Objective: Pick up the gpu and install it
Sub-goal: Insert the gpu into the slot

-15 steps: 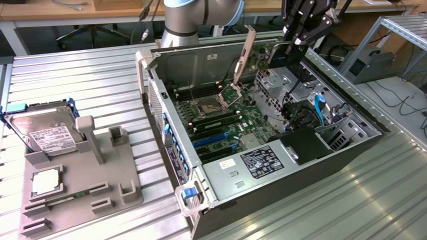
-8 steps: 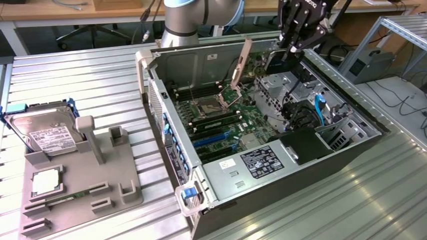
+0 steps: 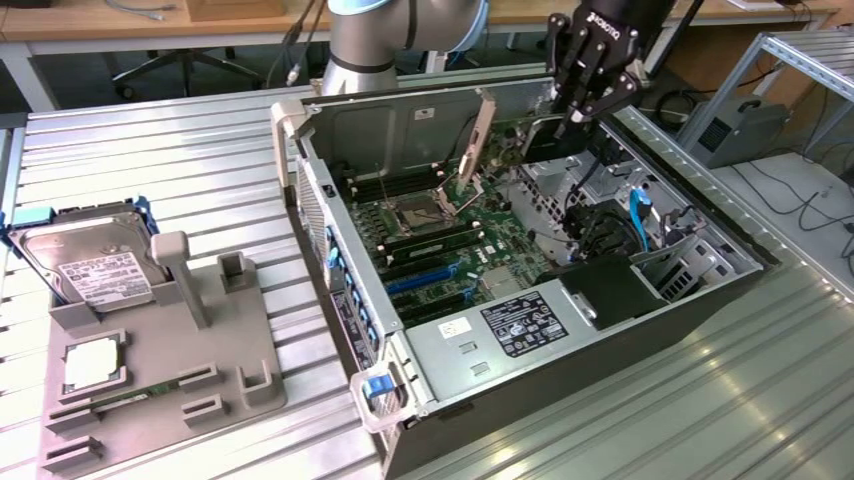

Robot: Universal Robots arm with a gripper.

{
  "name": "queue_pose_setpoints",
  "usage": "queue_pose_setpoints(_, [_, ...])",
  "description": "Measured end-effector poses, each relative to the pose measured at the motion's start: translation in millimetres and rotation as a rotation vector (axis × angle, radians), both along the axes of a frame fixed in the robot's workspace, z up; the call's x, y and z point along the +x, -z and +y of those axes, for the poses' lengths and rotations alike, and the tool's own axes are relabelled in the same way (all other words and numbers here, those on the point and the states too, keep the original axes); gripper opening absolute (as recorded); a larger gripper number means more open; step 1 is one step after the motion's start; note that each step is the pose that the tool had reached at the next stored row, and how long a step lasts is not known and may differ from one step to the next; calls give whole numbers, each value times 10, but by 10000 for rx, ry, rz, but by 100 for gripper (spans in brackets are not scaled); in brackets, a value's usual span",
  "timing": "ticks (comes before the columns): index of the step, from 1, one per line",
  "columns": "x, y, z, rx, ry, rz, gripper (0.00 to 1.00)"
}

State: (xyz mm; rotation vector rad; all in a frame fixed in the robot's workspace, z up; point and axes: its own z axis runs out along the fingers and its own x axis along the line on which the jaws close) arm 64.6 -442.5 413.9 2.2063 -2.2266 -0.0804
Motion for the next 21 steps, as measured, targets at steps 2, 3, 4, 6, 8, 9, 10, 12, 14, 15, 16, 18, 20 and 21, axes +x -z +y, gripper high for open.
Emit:
queue_pose_setpoints(2, [-3,47,0,1,0,0,27])
queue_pose_setpoints(3, [-5,70,0,0,0,0,27])
queue_pose_setpoints(4, [-6,90,0,0,0,0,27])
queue_pose_setpoints(6, [-9,144,0,1,0,0,27])
queue_pose_setpoints(8, [-12,200,0,1,0,0,27])
queue_pose_setpoints(9, [-14,241,0,-1,0,0,27])
queue_pose_setpoints(10, [-15,261,0,0,0,0,27])
queue_pose_setpoints(12, [-17,304,0,0,0,0,27])
queue_pose_setpoints(14, [-19,339,0,1,0,0,27])
queue_pose_setpoints(15, [-19,357,0,0,0,0,27])
queue_pose_setpoints(16, [-21,389,0,0,0,0,27])
queue_pose_setpoints(18, [-23,434,0,0,0,0,27])
queue_pose_setpoints(20, [-25,472,0,1,0,-1,27])
queue_pose_setpoints(21, [-26,491,0,1,0,-1,27])
